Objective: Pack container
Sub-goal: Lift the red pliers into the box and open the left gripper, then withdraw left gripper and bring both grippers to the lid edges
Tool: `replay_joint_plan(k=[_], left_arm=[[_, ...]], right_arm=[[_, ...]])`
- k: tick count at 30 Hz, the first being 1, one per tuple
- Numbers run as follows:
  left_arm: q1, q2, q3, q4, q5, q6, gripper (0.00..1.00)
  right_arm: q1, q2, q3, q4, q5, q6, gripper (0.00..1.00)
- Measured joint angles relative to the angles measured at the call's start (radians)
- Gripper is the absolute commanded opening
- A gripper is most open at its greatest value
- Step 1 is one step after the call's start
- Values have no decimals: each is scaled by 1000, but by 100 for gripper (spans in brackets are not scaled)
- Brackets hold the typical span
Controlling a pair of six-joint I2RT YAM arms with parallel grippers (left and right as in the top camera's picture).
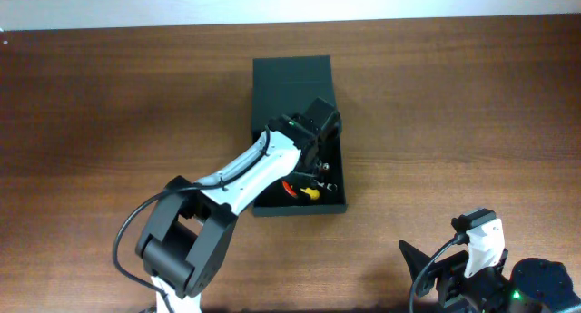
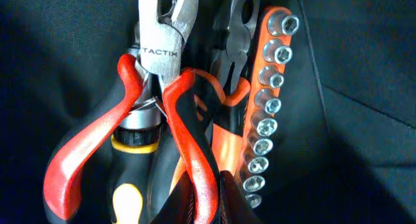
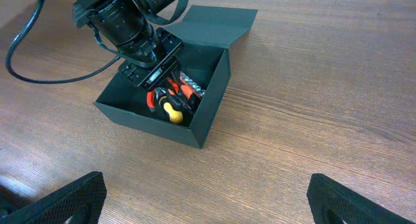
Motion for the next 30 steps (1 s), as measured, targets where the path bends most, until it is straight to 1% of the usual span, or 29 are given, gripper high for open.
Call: replay_joint_plan(k=[9,10,11,13,14,15,16,23,26,30], left_arm=[[4,0,5,0,0,18,28],[4,-1,6,0,-2,27,32],[4,-3,6,0,-7,36,51],[4,-19,6,1,-23,68,82],[4,-32,6,-4,-29,81,92],[4,-52,5,-9,-38,101,98],[4,-74,5,-9,-44,123,99],[4,-302,5,-9,-85,346,99],[4,-397,5,-9,-110,477,99],[4,-502,5,-10,-146,680,99]], right_arm=[[0,0,0,0,0,0,99],[0,0,0,0,0,-1,99],[0,0,0,0,0,0,99],[0,0,0,0,0,0,99],[0,0,0,0,0,0,99],[0,0,0,0,0,0,99],[0,0,0,0,0,-1,99],[0,0,0,0,0,0,99],[0,0,0,0,0,0,99],[0,0,0,0,0,-1,98]])
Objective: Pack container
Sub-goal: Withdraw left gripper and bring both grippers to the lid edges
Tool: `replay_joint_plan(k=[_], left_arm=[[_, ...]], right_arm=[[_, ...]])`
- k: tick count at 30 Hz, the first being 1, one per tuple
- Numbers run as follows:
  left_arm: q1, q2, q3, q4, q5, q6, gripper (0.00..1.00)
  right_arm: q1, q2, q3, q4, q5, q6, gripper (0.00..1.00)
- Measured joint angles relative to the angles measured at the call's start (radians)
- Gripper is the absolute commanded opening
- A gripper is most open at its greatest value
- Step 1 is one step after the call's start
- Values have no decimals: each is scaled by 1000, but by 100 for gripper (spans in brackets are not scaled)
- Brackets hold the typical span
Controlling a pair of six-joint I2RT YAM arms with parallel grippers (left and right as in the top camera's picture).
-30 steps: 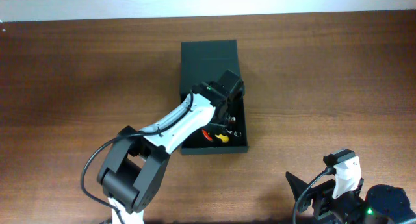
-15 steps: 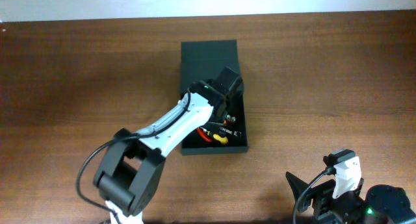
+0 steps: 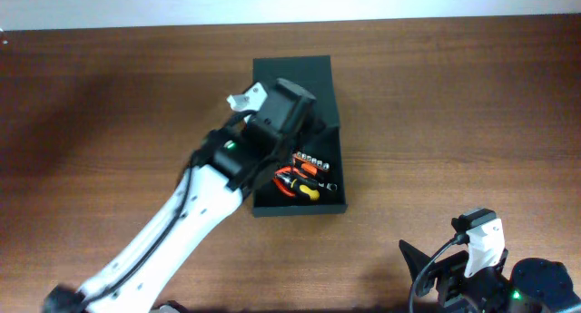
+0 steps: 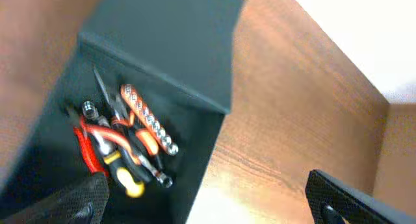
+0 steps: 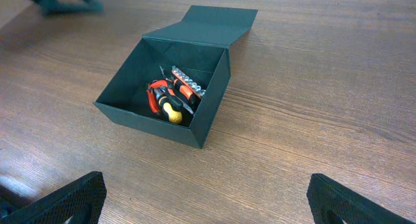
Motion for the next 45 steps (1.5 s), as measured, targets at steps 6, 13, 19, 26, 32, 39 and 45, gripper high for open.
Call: replay_joint_plan(k=[6,13,19,26,32,39,45], left_arm=[[0,-168,0,-5,-46,161,99],[0,-273,0,-85,-66,212,99],[0,-270,0,-254,-88,223,99],[0,-270,0,-322,-174,227,99],[0,-270,0,-336,-188,227,99],[23,-270,2,-295,-137,269,99],[211,-270,20,-213,18,387,100]], right_arm=[[0,0,0,0,0,0,99],[0,0,0,-1,3,0,98],[0,0,0,-3,35,-4,99],[0,0,0,-3,24,-4,99],[0,0,-2,108,-19,16,99],[0,168,58,290,-43,149,99],[0,555,277,284,-52,164,99]])
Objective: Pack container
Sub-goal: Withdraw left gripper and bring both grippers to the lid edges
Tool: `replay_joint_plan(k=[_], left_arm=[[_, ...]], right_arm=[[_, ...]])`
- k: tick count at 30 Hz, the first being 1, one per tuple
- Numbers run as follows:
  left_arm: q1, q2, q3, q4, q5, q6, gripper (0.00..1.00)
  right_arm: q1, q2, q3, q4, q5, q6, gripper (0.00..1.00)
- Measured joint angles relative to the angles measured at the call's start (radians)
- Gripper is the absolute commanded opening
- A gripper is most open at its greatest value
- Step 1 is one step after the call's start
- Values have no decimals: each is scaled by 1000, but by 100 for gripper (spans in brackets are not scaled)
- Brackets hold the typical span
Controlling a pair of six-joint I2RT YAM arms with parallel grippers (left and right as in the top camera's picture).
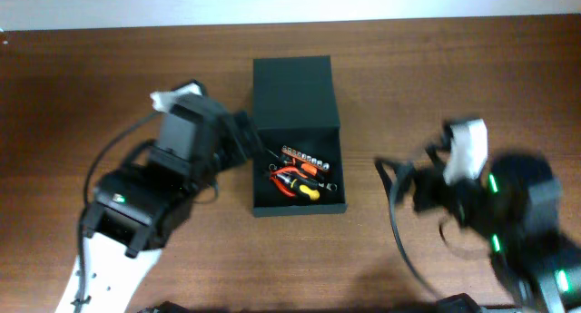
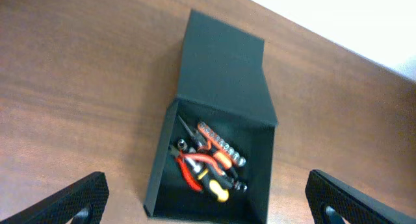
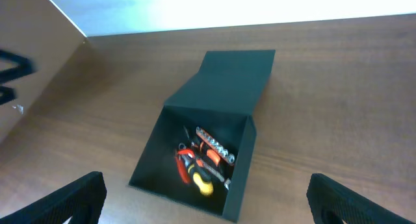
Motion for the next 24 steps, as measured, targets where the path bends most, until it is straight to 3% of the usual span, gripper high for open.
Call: replay_joint_plan(k=[1,3,4,8,10,12,13,24], left_arm=[[39,2,1,17,30,17,94],[116,11,4,50,85,39,71],[155,19,5,69,109,55,59],[264,67,7,119,177,78,31],[309,109,8,135,215,86,4],[343,157,9,145,251,89,2],[356,185,9,150,270,90,2],[436,506,9,239,513,89,2]], right_arm=[[-1,68,49,3,-2,-5,99],[-6,211,150,8,-3,-20,98],[-16,288,206,8,-5,-27,88],[-62,497,341,9,-17,-50,57],[-98,604,395,12,-45,-44,35],[-133,690,421,13,-79,-51,8],[-151,729,425,12,-97,-46,4],[-275,1021,426,3,-323,11,4]])
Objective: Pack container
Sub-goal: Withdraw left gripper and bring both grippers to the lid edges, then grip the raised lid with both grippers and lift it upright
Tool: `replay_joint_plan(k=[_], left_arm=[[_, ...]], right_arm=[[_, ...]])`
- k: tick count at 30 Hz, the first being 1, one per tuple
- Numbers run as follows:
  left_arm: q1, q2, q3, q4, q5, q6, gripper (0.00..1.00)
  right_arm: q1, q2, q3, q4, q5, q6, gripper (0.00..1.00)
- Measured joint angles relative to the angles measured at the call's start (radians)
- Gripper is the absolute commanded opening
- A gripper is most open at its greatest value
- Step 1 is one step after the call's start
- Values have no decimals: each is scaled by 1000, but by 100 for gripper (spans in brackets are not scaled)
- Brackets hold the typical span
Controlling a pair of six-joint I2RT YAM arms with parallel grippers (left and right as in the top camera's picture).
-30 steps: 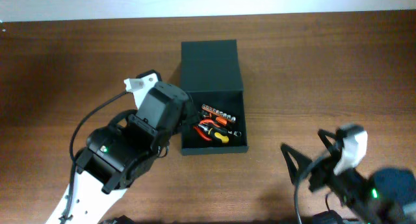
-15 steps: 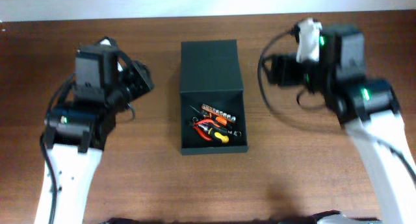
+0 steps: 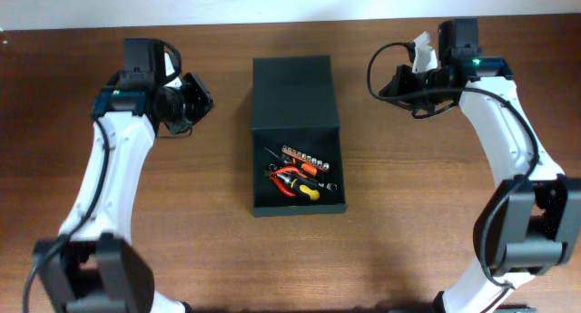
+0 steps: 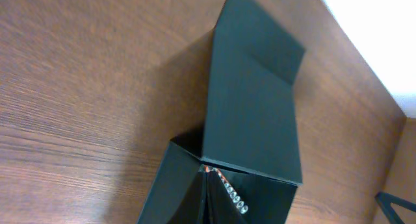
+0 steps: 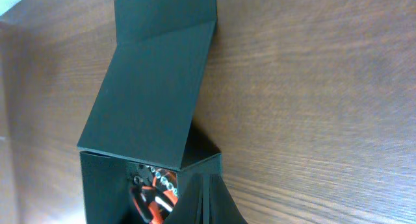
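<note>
A black box (image 3: 257, 168) stands at the table's middle, its lid (image 3: 293, 91) folded back flat on the far side. Inside lie a socket rail (image 3: 307, 158), red pliers (image 3: 289, 180) and a yellow-handled screwdriver (image 3: 311, 192). My left gripper (image 3: 189, 102) hangs left of the lid, apart from it, shut and empty (image 4: 206, 198). My right gripper (image 3: 397, 84) hangs right of the lid, also shut on nothing (image 5: 204, 201). Both wrist views look across the lid (image 4: 257, 113) (image 5: 153, 100) at the box mouth.
Bare brown wooden table (image 3: 454, 213) surrounds the box. A white wall strip (image 3: 272, 4) runs along the far edge. Both arms reach in from the front along the left and right sides.
The left gripper has moved from beside the box's left wall to the far left of the lid and has shut. The right gripper went from front right to the lid's right and shut.
At first the left gripper was low inside the box over the tools, the right arm parked open at the front right. Then the left was above the box, open, tools left inside. Later it stood left of the box while the right arm rose. Now both flank the lid, shut.
</note>
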Motion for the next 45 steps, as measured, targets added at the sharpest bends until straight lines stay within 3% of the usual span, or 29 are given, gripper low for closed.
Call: replay_joint_plan(k=[21,35,45], left_arm=[[5,366,0,49,229,-24,2],[-52,425,0,192,308,-96,2],[-67,425,0,259,310,-111,2]], right_arm=[[13,217,0,1,-69,124,4],[135,309,0,95,-102,158,4],[146,309,1,156,-109,160,4]])
